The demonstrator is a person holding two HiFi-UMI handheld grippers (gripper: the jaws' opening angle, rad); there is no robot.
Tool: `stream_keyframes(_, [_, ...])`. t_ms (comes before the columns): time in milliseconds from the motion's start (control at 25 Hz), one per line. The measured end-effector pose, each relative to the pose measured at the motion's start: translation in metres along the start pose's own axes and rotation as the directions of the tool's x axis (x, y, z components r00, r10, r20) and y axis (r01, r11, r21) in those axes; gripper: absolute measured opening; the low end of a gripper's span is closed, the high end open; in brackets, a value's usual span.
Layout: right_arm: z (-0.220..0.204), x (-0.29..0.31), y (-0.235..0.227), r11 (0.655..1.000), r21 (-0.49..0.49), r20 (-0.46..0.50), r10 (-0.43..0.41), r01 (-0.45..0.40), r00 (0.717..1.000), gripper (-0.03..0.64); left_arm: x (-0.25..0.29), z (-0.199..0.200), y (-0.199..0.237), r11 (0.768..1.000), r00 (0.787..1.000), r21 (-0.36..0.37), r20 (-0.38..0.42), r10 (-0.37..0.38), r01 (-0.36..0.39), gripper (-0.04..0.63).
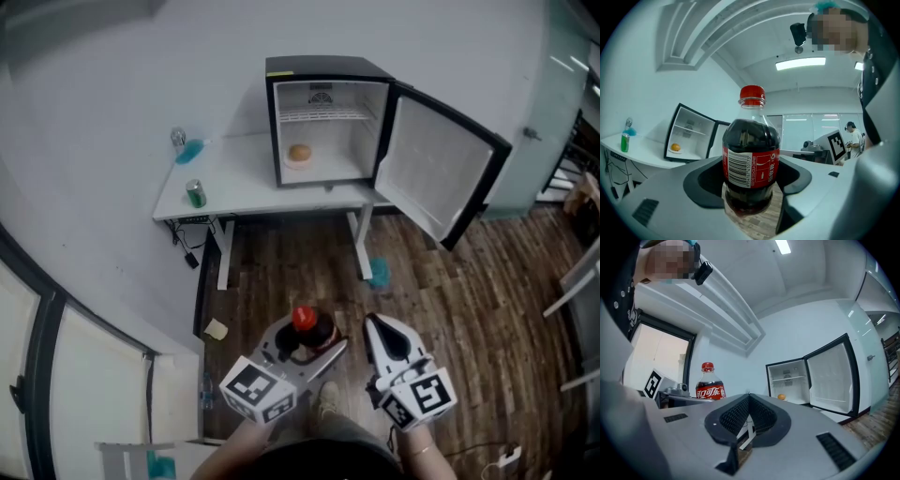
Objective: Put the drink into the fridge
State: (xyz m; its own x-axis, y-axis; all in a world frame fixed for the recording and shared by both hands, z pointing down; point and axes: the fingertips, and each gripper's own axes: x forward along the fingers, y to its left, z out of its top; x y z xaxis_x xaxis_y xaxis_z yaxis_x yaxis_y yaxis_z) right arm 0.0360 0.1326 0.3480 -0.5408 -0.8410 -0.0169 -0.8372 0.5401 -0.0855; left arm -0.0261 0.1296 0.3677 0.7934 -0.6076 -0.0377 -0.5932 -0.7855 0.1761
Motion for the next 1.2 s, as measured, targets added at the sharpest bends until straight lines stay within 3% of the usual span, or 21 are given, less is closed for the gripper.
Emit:
stream_keyframes(720, [0.028, 0.124, -0.13, 0.994, -0.009, 0.057, 0.111, -0.111, 0.992, 0.009, 0.152, 0.028, 0.105, 0.998, 0.998, 0.03, 0.012, 0.063, -0.063, 0.311])
stream_keyframes(1200, [0.006, 0.151, -0.171, 0.996, 0.039, 0.031, 0.075, -0.076, 0.997, 0.009, 0.188, 0.017, 0.145, 0.997, 0.997, -0.015, -0.012, 0.072, -0.073, 0.311])
